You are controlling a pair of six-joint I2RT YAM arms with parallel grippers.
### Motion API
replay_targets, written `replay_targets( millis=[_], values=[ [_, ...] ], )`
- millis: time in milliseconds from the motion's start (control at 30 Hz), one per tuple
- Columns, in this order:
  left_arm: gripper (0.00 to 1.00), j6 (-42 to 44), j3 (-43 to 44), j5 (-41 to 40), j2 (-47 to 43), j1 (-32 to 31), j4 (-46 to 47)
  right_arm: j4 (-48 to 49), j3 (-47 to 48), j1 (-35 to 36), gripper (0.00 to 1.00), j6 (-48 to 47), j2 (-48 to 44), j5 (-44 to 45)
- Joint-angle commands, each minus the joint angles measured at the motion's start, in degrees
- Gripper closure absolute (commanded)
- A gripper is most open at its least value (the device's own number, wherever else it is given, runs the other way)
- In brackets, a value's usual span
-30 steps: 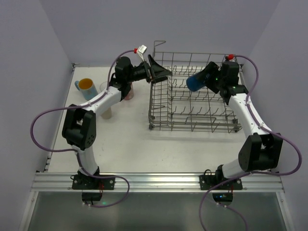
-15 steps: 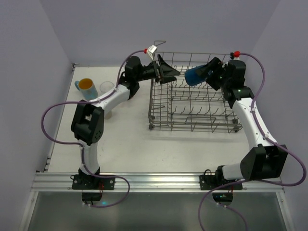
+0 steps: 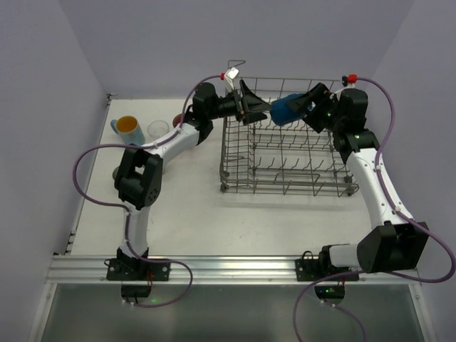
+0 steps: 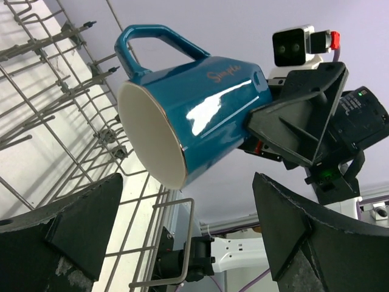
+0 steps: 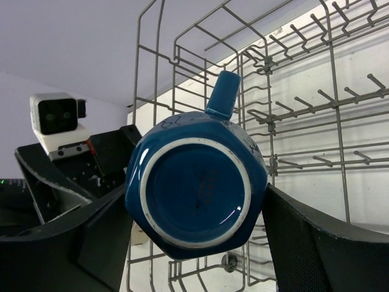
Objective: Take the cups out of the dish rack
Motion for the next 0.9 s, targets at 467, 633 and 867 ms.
replay_targets(
  millis=[467,633,867],
  values=[
    [0.09,-16.4,6.2,1.7,4.0,-2.4,18.5,14.3,0.2,-0.2,1.0,7.5,-2.2,-10.6],
    [0.16,-23.0,4.0,1.6,4.0,-2.4,28.7,23.5,-5.0,-1.7,1.0,12.2,-1.2,-15.5],
    [0.44,-25.5,2.5,1.1,3.6,-2.3,32.6,32.2,-9.6,-2.4,1.0,16.4,0.0,-19.1]
  ],
)
